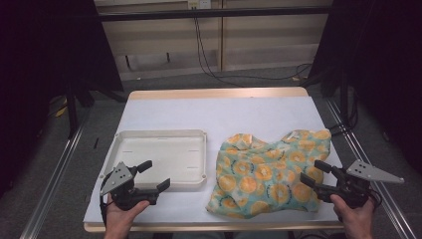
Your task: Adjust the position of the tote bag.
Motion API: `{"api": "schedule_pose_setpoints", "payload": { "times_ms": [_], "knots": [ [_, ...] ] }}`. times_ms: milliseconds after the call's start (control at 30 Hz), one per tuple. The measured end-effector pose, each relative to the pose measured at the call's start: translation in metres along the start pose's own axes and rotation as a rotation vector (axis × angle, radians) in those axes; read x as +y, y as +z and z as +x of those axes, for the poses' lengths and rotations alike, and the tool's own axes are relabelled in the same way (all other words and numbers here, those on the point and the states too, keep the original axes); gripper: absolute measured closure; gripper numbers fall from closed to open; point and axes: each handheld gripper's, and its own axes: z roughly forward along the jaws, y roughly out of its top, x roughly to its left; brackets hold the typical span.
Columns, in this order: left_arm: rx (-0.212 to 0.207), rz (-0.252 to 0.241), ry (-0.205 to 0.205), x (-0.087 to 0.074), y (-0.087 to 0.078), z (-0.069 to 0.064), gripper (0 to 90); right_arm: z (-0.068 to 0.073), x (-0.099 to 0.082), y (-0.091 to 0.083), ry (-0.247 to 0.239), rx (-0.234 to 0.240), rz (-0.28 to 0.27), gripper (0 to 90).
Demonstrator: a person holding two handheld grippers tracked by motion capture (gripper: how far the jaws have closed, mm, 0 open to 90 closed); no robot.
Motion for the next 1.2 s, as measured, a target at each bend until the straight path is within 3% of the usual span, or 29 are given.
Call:
{"api": "schedule_pose_setpoints", "payload": {
  "times_ms": [300, 400, 500, 600, 633, 800, 1000, 1067, 1200],
  "knots": [
    [-0.052, 0.021, -0.016, 0.003, 0.007, -0.004, 16.0, 0.001, 0.012, 0.013, -0.034, 0.037, 0.028, 38.8],
    [-0.083, 0.033, 0.008, 0.009, 0.011, -0.007, 21.5, -0.001, 0.026, 0.023, -0.050, 0.056, 0.035, 48.8],
    [-0.110, 0.030, 0.019, 0.016, 0.021, -0.012, 26.8, -0.002, 0.033, 0.030, -0.059, 0.071, 0.034, 51.4],
    [-0.145, 0.058, 0.041, 0.023, 0.033, -0.015, 31.9, -0.002, 0.049, 0.045, -0.077, 0.103, 0.042, 56.0],
    [-0.193, 0.072, 0.048, 0.026, 0.041, -0.014, 34.4, -0.002, 0.052, 0.049, -0.080, 0.110, 0.043, 56.3],
    [-0.226, 0.085, 0.030, 0.034, 0.059, -0.013, 38.9, 0.003, 0.058, 0.058, -0.091, 0.132, 0.048, 56.4],
    [-0.284, 0.106, 0.011, 0.047, 0.091, -0.010, 45.3, 0.010, 0.048, 0.060, -0.097, 0.162, 0.073, 54.0],
    [-0.281, 0.116, 0.028, 0.051, 0.101, -0.009, 45.6, 0.014, 0.045, 0.058, -0.101, 0.167, 0.075, 51.0],
    [-0.289, 0.121, 0.010, 0.059, 0.123, -0.002, 49.4, 0.018, 0.042, 0.056, -0.107, 0.200, 0.072, 46.4]
  ]
}}
